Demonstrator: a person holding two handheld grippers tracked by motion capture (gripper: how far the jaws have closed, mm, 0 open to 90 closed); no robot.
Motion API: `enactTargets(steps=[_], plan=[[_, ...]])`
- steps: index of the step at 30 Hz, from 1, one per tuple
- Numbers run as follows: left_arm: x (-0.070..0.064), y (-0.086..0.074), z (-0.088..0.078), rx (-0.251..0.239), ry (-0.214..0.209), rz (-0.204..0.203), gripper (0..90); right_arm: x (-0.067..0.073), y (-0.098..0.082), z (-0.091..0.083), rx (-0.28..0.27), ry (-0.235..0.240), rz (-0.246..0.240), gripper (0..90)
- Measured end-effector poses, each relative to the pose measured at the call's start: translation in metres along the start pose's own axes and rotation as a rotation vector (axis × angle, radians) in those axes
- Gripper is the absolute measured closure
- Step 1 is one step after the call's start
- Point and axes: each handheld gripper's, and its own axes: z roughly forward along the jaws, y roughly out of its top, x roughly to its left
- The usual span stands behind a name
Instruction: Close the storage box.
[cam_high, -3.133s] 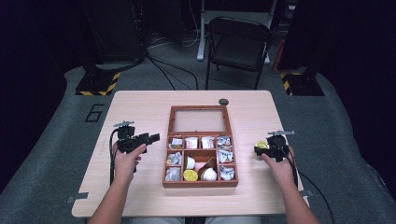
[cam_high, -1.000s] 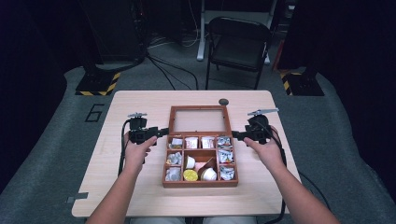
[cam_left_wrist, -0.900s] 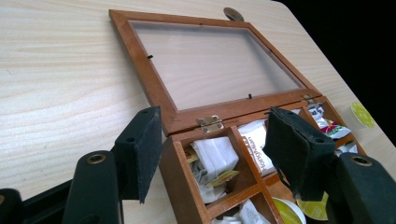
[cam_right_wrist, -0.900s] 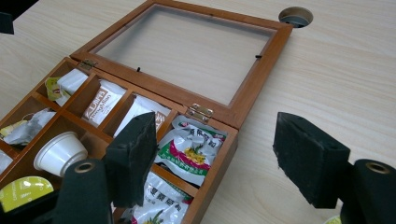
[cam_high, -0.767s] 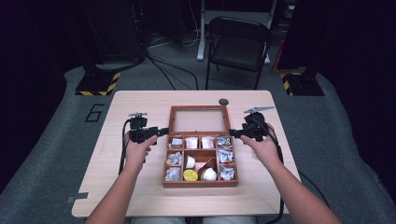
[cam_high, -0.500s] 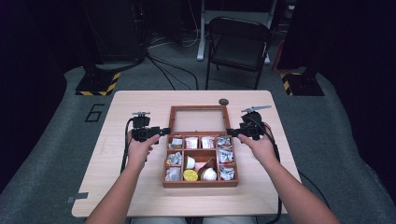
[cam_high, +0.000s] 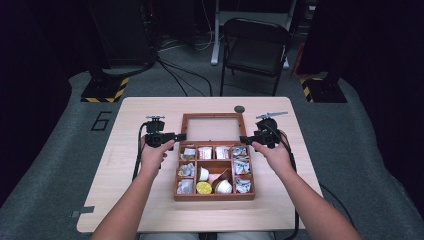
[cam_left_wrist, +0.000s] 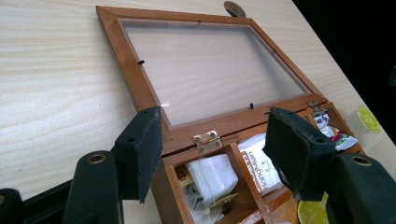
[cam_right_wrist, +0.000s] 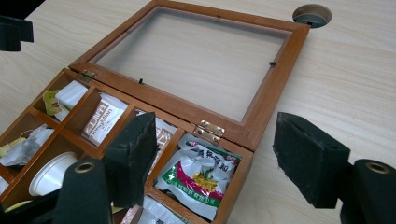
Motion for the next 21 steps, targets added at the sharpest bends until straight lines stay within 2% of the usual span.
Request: enactTargets(steps=[7,8,13,14,18,19,21], plan=[[-0.001,0.002,0.008,-0.002,0.006,-0.011,36.6,-0.005,0.002,0.004,-0.003,0.0,0.022,29.8],[0.0,0.002,0.009,0.006,0.006,0.003,36.6,-0.006,0.002,0.004,-0.003,-0.004,0.018,29.9],[0.001,0.003,0.014,0.013,0.013,-0.012,36.5,-0.007,0.002,0.009,0.002,-0.002,0.043,30.0],[0.002,0.003,0.015,0.015,0.014,-0.011,36.5,-0.008,0.002,0.011,0.002,-0.001,0.036,30.0],[0.001,0.004,0.019,0.001,0.006,-0.012,36.3,-0.008,0.001,0.017,0.008,-0.005,0.045,30.0],[0.002,0.004,0.019,0.005,0.003,-0.001,36.3,-0.009,0.0,0.019,0.008,0.0,0.047,30.0],[0.003,0.005,0.021,0.004,0.001,-0.013,36.4,-0.008,0.0,0.021,0.013,-0.006,0.049,30.0]])
